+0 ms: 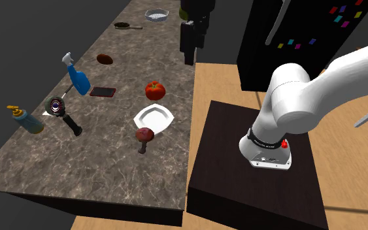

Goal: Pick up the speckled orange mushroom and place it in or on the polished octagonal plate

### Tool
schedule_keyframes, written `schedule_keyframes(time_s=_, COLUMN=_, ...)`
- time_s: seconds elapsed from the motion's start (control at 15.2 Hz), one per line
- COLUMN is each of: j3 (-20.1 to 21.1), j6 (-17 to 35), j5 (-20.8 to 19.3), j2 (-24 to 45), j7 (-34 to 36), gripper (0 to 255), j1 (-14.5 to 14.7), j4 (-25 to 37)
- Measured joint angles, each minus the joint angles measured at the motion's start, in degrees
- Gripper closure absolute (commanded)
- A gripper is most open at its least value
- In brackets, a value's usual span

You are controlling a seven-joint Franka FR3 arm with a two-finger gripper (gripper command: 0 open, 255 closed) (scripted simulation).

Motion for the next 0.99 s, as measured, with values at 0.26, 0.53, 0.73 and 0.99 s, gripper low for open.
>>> schedule_keyframes(time_s=0.26, j3=0.8, j6=3.8, j5=0.3, j2=2.3, j7=0.4, gripper=0, j1=0.2, j4=-1.8)
schedule_keyframes(time_s=0.53, j3=2.7, j6=10.9, j5=1.1, j2=7.2, j7=1.4, gripper=0, j1=0.6, j4=-4.5)
schedule_keyframes(time_s=0.73, j3=3.7, j6=16.3, j5=1.2, j2=12.4, j7=1.8, gripper=0, j1=0.7, j4=-5.1)
schedule_keyframes(time_s=0.99, j3=5.2, j6=23.6, j5=1.1, j2=19.5, j7=2.7, gripper=0, j1=0.8, j4=-5.8)
